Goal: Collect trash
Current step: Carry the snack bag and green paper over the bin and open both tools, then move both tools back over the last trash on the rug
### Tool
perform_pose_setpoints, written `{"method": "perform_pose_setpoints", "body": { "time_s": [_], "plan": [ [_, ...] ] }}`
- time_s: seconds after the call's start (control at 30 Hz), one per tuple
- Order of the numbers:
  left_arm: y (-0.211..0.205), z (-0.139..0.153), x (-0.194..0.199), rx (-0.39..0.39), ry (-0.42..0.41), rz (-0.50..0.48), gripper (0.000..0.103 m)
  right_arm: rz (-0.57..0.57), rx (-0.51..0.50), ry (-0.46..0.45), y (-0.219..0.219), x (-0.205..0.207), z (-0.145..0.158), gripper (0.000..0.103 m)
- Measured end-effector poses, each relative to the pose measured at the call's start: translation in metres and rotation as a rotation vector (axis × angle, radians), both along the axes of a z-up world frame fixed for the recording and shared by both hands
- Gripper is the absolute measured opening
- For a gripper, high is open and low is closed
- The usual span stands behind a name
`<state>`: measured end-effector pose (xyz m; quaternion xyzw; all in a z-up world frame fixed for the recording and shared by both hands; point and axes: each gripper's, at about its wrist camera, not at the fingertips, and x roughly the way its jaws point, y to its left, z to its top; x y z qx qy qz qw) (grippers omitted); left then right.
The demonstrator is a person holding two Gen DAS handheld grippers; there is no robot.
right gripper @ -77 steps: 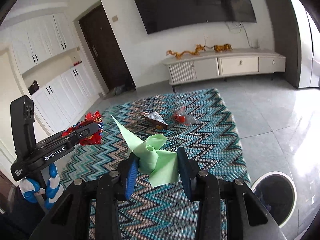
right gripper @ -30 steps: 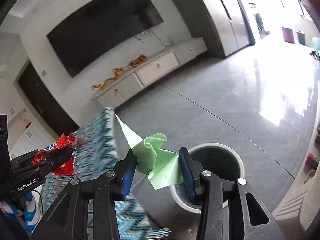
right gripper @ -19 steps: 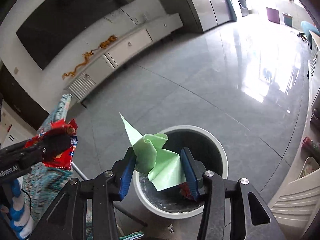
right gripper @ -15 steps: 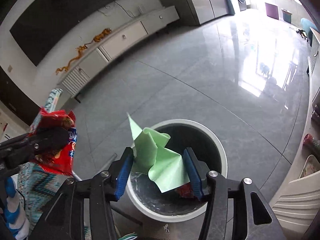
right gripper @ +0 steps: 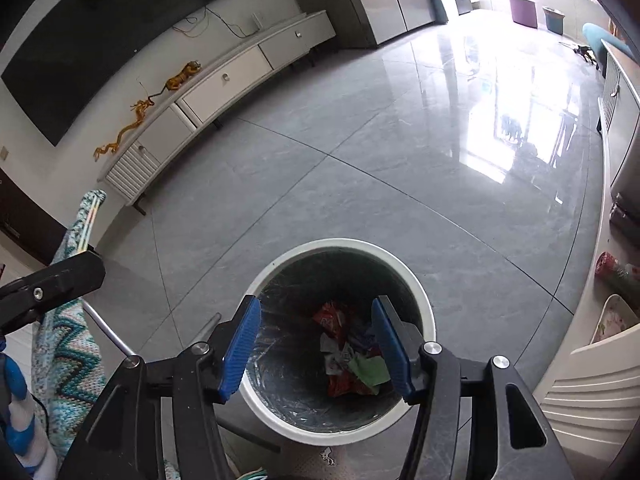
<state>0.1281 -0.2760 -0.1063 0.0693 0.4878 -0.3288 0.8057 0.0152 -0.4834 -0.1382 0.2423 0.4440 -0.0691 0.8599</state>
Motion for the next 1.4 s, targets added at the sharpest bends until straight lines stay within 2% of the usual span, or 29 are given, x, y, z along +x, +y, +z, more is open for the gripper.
{"method": "perform_pose_setpoints", "body": {
  "time_s": [0.17,0.27,0.4,0.7,0.87,1.07,1.4],
  "plan": [
    [0.028,0.025,-0.009,-0.007,-0.08,0.06,0.057,0.002,-0.014,-0.063,0.01,-0.01,0.033,0.057],
    [0.046,0.04,-0.016,-0.022,-0.115,0.095,0.064,0.005,-0.028,-0.1,0.017,-0.018,0.053,0.057],
    [0.077,0.063,-0.028,-0.044,-0.167,0.141,0.065,0.016,-0.055,-0.169,0.028,-0.032,0.087,0.058],
    [0.178,0.119,-0.051,-0.079,-0.308,0.309,0.066,0.068,-0.131,-0.328,0.068,-0.063,0.166,0.06],
    [0.246,0.144,-0.06,-0.097,-0.362,0.4,0.066,0.122,-0.168,-0.407,0.098,-0.075,0.205,0.06],
    [0.325,0.174,-0.078,-0.117,-0.421,0.511,0.066,0.221,-0.199,-0.472,0.142,-0.081,0.236,0.06],
    [0.405,0.223,-0.102,-0.078,-0.532,0.64,0.066,0.383,-0.214,-0.57,0.196,-0.081,0.277,0.06]
  ]
}}
